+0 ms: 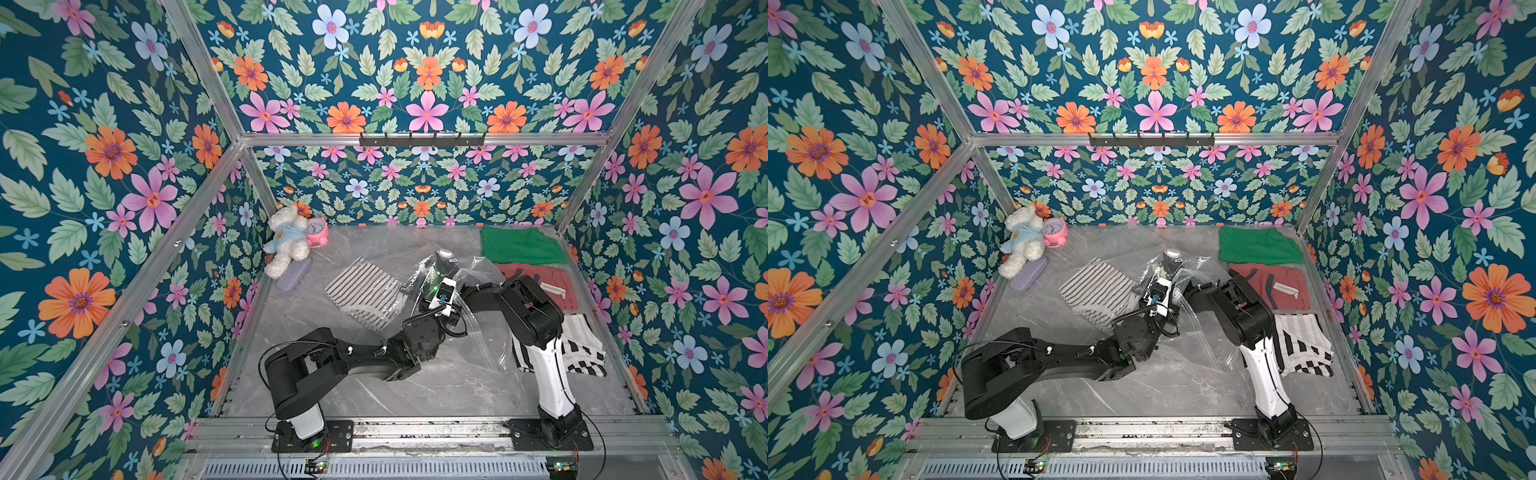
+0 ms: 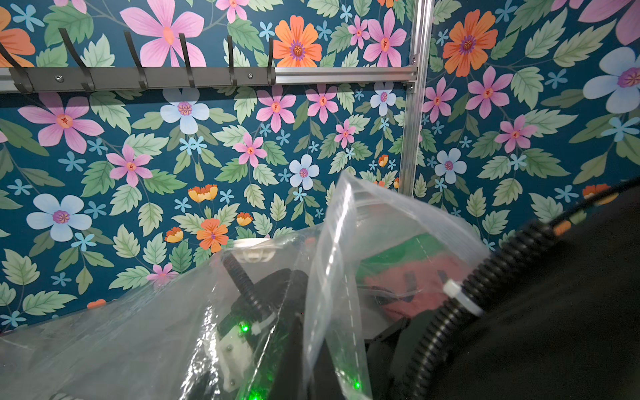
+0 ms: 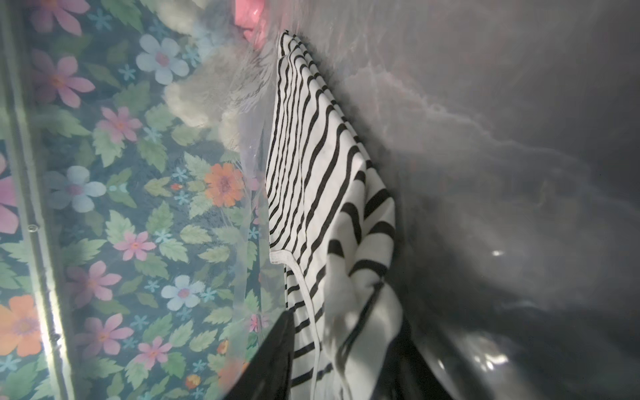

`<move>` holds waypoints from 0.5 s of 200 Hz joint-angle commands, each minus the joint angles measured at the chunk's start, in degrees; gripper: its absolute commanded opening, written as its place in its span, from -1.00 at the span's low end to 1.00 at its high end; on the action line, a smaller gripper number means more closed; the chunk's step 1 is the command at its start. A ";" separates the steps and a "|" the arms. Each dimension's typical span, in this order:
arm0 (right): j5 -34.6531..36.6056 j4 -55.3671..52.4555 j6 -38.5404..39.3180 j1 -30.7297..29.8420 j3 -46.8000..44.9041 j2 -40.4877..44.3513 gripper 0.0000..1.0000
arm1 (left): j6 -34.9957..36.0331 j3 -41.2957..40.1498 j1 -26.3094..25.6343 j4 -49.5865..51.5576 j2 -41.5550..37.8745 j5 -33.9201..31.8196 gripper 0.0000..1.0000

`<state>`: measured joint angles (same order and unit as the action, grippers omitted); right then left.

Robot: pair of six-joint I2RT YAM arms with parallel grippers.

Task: Take the tank top out of the vacuum bag
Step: Take out the tank top from the vacuum bag.

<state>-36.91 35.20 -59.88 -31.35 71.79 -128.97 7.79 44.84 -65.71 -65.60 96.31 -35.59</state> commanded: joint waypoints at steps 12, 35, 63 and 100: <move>-1.47 10.30 -6.76 -0.08 0.93 -3.82 -0.14 | -0.87 -1.20 -0.01 -2.70 -1.22 3.67 -1.00; -1.33 14.87 -10.31 -0.06 1.30 -5.93 -0.20 | -1.56 -3.62 0.02 -6.29 -2.97 6.97 -1.00; -1.64 16.57 -12.37 -0.06 2.37 -7.15 -0.50 | -1.90 -4.41 0.02 -5.68 -4.16 8.55 -1.00; -1.97 15.96 -13.08 -0.15 2.53 -5.56 -0.85 | -2.07 -4.35 0.11 -3.62 -4.39 6.28 -1.00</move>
<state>-38.63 49.12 -71.09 -31.38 74.22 -135.68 5.98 40.12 -65.73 -68.07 92.01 -28.27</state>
